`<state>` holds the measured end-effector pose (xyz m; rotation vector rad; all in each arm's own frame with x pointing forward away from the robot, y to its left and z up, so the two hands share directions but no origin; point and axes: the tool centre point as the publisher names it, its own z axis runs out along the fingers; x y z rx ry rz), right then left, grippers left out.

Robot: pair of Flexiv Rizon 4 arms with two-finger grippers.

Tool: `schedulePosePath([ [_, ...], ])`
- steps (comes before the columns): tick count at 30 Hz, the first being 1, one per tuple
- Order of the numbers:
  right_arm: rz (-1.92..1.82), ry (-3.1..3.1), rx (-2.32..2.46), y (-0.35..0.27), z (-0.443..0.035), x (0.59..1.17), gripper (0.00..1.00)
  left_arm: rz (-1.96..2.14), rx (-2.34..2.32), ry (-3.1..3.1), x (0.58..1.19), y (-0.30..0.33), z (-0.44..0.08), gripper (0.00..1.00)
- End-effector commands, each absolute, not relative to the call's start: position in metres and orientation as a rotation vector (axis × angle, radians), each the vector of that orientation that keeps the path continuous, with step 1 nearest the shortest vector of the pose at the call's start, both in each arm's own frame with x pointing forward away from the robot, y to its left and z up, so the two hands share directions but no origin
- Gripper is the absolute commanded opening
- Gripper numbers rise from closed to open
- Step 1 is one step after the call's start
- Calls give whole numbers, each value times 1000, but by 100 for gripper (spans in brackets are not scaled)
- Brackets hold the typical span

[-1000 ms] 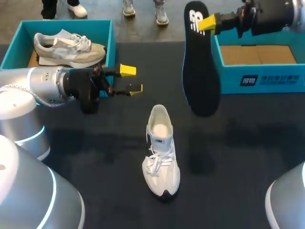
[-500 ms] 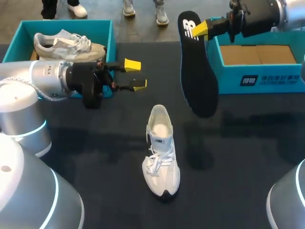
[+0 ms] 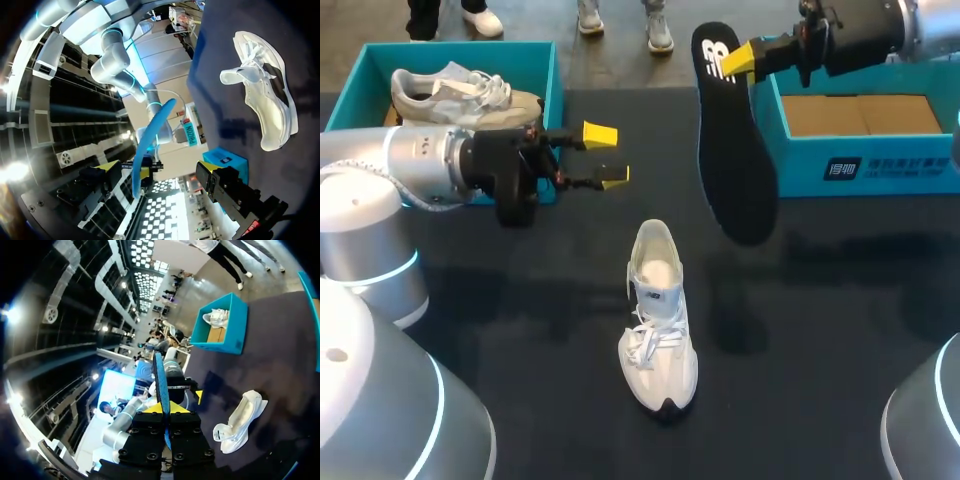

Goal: Take the shoe out of the shoebox, open the shoe tongue, remove and reinsert the insole, then place the shoe into the shoebox

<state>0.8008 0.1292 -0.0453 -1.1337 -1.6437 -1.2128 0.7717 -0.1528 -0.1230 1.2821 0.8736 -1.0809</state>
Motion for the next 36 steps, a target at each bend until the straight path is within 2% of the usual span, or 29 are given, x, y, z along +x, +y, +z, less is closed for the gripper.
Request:
schedulePosePath([
  [1, -1189, -1611, -1128, 144, -63, 820, 0, -1061, 1272, 882, 769, -157, -119, 100],
  [15, -1074, -1476, -1191, 156, -93, 845, 0, -1024, 1270, 908, 774, -167, -128, 100],
  [36, -1047, -1452, -1214, 159, -96, 850, 0, -1007, 1254, 921, 794, -199, -131, 100],
])
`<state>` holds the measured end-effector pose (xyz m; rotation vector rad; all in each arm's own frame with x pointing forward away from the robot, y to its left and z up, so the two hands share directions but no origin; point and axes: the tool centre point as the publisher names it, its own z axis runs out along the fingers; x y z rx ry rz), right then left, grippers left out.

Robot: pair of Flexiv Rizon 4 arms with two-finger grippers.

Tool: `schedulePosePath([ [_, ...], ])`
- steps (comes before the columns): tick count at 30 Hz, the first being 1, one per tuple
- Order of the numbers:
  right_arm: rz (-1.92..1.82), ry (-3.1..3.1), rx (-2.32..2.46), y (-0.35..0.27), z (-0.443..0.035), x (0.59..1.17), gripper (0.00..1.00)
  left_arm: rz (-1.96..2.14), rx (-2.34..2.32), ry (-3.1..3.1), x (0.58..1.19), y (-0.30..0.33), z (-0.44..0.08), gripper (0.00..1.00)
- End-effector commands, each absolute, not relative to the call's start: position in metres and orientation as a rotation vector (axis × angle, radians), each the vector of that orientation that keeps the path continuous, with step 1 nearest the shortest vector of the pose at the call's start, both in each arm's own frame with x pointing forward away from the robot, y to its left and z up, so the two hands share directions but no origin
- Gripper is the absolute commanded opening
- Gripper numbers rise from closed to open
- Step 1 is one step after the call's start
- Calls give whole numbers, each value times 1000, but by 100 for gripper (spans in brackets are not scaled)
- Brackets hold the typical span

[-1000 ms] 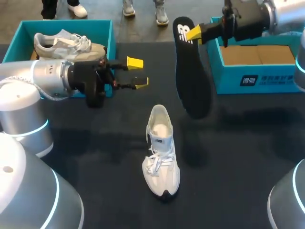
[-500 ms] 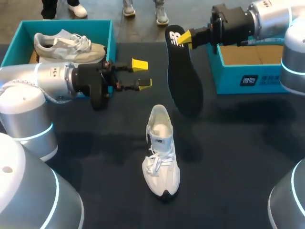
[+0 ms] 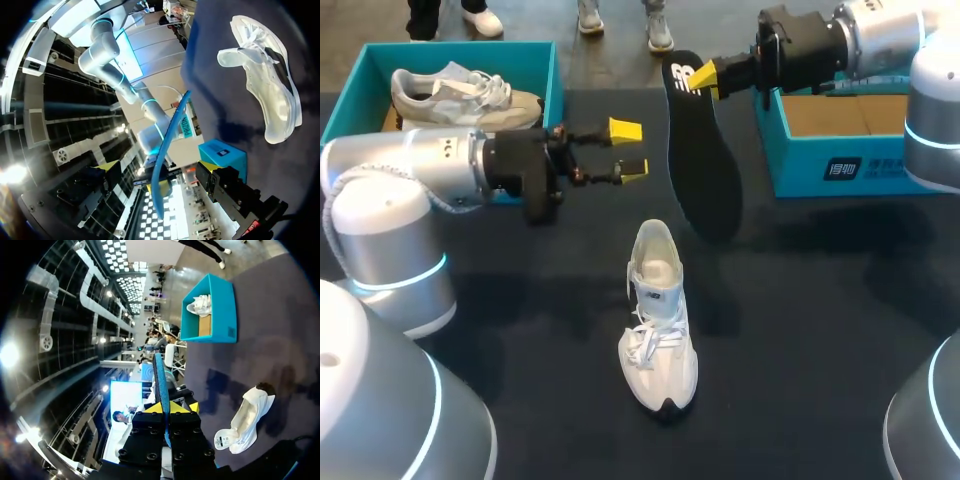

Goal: Take the shoe out of the shoebox, open the shoe tongue, remove and reinsert the insole, then place the shoe into the shoebox

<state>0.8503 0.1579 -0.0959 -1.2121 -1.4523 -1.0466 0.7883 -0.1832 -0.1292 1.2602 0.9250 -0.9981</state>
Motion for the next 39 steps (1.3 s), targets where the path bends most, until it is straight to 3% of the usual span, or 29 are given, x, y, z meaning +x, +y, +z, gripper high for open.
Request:
schedulePosePath([
  [1, -1047, -1452, -1214, 159, -96, 850, 0, -1006, 1255, 920, 794, -200, -131, 100],
  [14, -1047, -1452, -1214, 159, -96, 850, 0, -1014, 1256, 909, 790, -223, -127, 100],
  [21, -1047, -1452, -1214, 159, -96, 850, 0, -996, 1249, 900, 786, -235, -123, 77],
  [25, -1047, -1452, -1214, 159, -96, 850, 0, -996, 1251, 897, 785, -239, -120, 71],
  [29, -1047, -1452, -1214, 159, -96, 850, 0, -992, 1252, 897, 785, -241, -120, 50],
  [39, -1047, -1452, -1214, 159, -96, 850, 0, -978, 1249, 906, 788, -245, -120, 43],
])
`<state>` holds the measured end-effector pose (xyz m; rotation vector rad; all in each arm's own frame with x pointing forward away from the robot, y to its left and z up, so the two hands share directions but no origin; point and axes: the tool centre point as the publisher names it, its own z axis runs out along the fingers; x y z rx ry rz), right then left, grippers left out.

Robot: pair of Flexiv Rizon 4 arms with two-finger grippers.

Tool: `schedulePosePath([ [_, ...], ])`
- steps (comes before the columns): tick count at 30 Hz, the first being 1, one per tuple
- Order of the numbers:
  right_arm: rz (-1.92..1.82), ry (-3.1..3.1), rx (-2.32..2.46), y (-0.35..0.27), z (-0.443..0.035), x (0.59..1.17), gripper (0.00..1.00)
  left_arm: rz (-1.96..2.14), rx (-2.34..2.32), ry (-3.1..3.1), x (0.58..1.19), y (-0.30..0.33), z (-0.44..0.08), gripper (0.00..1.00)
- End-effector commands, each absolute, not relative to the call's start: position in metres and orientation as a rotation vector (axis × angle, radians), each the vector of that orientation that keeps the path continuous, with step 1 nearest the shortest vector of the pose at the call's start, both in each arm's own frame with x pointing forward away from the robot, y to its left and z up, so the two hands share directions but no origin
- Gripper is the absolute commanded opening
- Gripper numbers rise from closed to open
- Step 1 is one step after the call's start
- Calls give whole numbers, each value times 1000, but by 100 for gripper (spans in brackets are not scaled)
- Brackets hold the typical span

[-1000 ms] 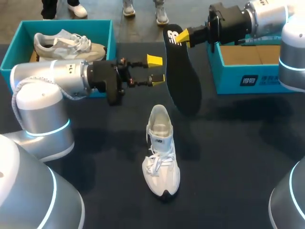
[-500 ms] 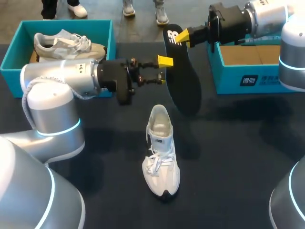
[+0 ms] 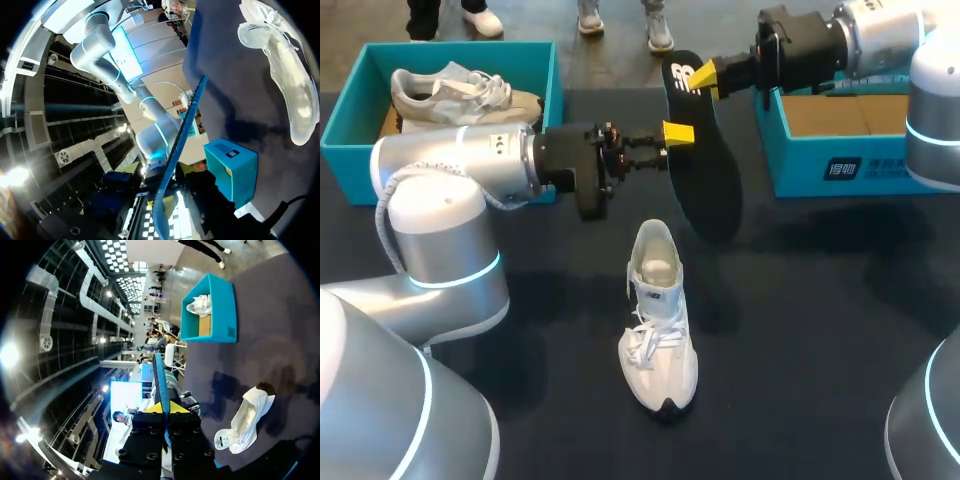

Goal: Take the shoe out of the shoebox, open the shoe tongue, remove and reinsert the insole, then place the shoe into the shoebox

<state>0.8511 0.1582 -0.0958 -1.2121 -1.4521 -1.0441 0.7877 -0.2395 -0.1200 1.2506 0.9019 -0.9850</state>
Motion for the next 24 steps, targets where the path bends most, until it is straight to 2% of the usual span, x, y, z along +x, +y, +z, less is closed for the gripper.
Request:
schedulePosePath([
  [1, -1047, -1452, -1214, 159, -96, 850, 0, -978, 1250, 907, 788, -246, -120, 40],
  [5, -1047, -1452, -1214, 159, -96, 850, 0, -976, 1251, 909, 790, -249, -120, 36],
  [8, -1047, -1452, -1214, 159, -96, 850, 0, -976, 1252, 910, 790, -249, -120, 27],
  [15, -1047, -1452, -1214, 159, -96, 850, 0, -976, 1254, 910, 791, -251, -121, 24],
  [18, -1047, -1452, -1214, 159, -96, 850, 0, -972, 1252, 916, 793, -253, -122, 17],
  [20, -1047, -1452, -1214, 159, -96, 850, 0, -968, 1251, 920, 794, -255, -123, 0],
  [24, -1047, -1452, -1214, 159, -96, 850, 0, -964, 1250, 926, 797, -257, -124, 0],
])
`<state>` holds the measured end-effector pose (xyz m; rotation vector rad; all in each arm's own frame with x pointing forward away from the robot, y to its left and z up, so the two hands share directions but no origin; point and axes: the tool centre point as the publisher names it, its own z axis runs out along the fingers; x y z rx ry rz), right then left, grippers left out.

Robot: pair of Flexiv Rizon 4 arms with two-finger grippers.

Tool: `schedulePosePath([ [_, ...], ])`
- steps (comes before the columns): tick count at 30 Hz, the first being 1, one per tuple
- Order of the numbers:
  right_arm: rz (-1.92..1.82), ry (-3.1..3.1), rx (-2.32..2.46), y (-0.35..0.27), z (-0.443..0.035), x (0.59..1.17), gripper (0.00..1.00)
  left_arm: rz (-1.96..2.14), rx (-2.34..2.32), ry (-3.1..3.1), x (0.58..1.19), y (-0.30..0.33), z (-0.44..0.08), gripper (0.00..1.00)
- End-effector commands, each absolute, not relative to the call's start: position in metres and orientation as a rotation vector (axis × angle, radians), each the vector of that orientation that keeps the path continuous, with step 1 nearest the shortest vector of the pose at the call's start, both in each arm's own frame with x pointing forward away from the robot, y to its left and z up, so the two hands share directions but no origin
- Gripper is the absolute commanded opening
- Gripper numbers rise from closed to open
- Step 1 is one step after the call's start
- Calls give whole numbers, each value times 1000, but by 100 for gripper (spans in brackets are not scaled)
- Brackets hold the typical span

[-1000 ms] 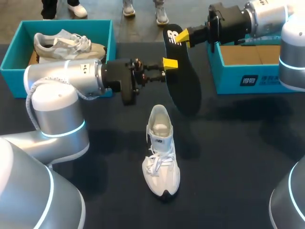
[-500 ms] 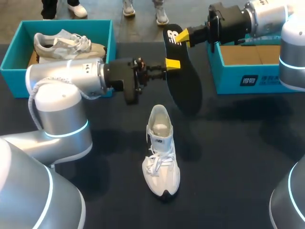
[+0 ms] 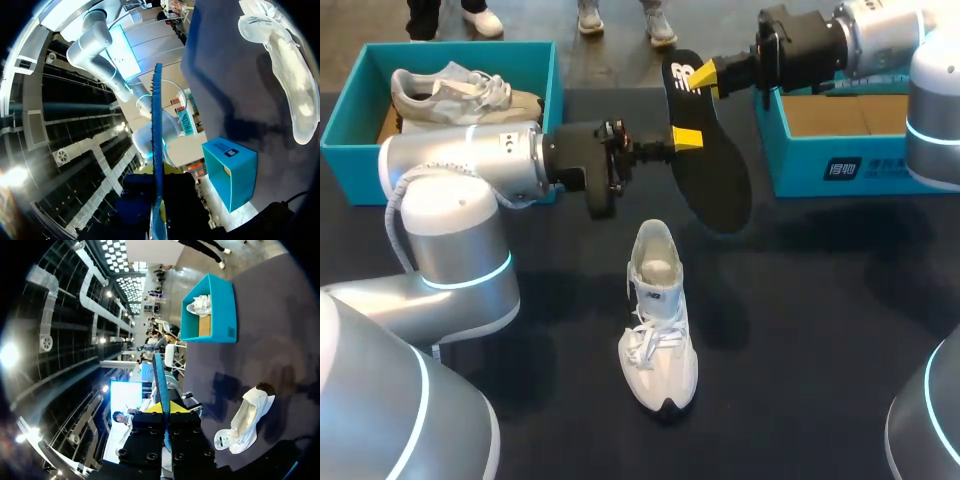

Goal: Take the shoe out of the shoebox, open the shoe tongue, remove and reinsert the insole, then place the shoe into the shoebox

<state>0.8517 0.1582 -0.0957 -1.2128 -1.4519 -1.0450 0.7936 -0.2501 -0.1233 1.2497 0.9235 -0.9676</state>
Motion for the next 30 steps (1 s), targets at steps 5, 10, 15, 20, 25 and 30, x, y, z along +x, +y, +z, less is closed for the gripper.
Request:
schedulePosePath([
  [5, -1047, -1452, -1214, 159, -96, 850, 0, -967, 1251, 928, 797, -258, -125, 0],
  [10, -1073, -1460, -1206, 158, -94, 850, 100, -968, 1255, 924, 798, -257, -125, 0],
  [15, -1094, -1481, -1205, 156, -93, 849, 100, -966, 1255, 922, 798, -254, -125, 0],
  [20, -1111, -1511, -1230, 148, -91, 842, 100, -963, 1261, 919, 798, -246, -126, 0],
  [25, -1118, -1553, -1273, 136, -90, 827, 100, -943, 1292, 944, 800, -234, -138, 0],
  [30, -1121, -1627, -1331, 124, -86, 810, 100, -948, 1295, 994, 812, -219, -156, 0],
])
